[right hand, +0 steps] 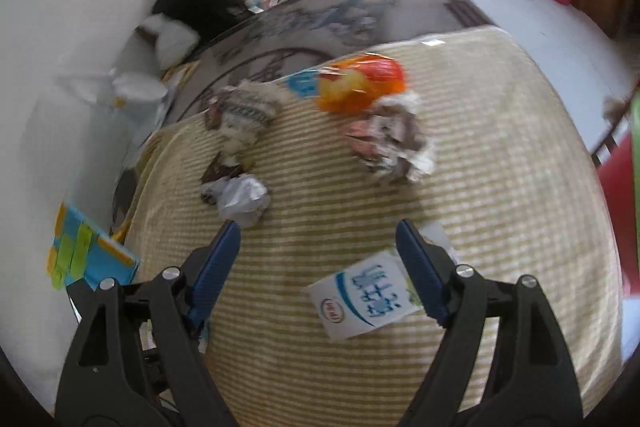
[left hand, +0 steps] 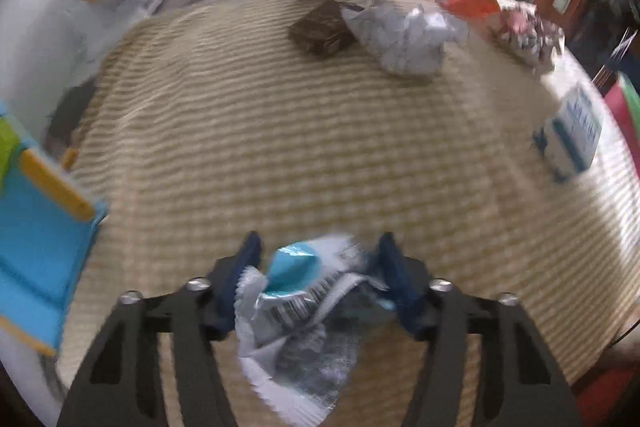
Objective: Collect trash
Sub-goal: 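Grasp the clear blue-printed wrapper with the left tool while the right grasps the white milk carton, then carry the wrapper and milk carton over the red bucket with both tools, then open the left tool to drop the wrapper while the right drops the carton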
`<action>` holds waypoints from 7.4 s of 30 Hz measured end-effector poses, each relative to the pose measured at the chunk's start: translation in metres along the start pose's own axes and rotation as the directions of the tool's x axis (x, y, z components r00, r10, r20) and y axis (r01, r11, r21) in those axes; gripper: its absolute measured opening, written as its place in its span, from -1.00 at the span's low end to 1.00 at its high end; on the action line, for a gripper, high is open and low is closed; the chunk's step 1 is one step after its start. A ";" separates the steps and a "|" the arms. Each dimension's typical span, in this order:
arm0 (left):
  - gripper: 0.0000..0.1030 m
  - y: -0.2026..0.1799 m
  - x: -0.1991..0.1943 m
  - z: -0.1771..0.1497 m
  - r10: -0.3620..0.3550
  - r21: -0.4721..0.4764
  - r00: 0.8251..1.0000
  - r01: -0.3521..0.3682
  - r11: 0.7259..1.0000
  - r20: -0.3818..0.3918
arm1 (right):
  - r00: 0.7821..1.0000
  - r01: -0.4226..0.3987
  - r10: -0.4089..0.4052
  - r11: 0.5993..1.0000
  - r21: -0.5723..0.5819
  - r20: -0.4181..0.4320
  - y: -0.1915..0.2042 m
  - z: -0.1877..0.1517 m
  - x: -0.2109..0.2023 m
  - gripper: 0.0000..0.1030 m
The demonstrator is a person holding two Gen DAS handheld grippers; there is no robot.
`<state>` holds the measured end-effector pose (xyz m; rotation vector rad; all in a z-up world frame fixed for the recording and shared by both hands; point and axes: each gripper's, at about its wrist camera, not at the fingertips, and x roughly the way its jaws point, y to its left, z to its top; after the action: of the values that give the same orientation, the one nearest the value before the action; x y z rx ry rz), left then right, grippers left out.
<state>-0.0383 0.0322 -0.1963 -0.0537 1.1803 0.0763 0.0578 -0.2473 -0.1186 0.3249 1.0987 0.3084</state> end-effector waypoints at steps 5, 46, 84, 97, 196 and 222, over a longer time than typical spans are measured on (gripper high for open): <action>-0.38 0.014 -0.010 0.038 -0.100 -0.061 0.993 0.104 0.993 0.065 | 0.996 0.086 -0.085 0.984 0.158 -0.016 -0.028 -0.016 0.001 0.53; -0.54 0.033 -0.047 0.051 -0.077 -0.087 0.984 0.092 0.992 0.160 | 0.981 0.157 -0.154 0.987 0.017 -0.119 0.024 -0.027 0.085 0.41; -0.47 0.002 -0.104 0.087 -0.026 -0.021 0.952 0.035 0.999 0.307 | 0.961 0.181 -0.216 0.963 -0.199 -0.170 0.038 -0.047 0.079 -0.01; -0.48 -0.014 -0.112 0.089 -0.049 0.003 0.945 0.050 0.999 0.322 | 0.991 0.079 -0.061 0.985 -0.151 0.122 0.055 -0.019 -0.020 -0.01; -0.48 -0.427 -0.112 0.100 -0.290 0.372 0.935 0.201 0.906 0.202 | 0.927 0.062 -0.173 0.946 0.319 0.334 -0.340 0.013 -0.194 0.48; 0.48 -0.453 -0.113 0.113 -0.381 0.478 0.900 0.246 0.843 0.210 | 0.905 0.132 -0.258 0.926 0.354 0.337 -0.328 -0.006 -0.209 0.48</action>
<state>0.0626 -0.4138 -0.0481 0.1606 0.8473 -0.4688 -0.0090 -0.6294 -0.0835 0.5378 0.7854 -0.1217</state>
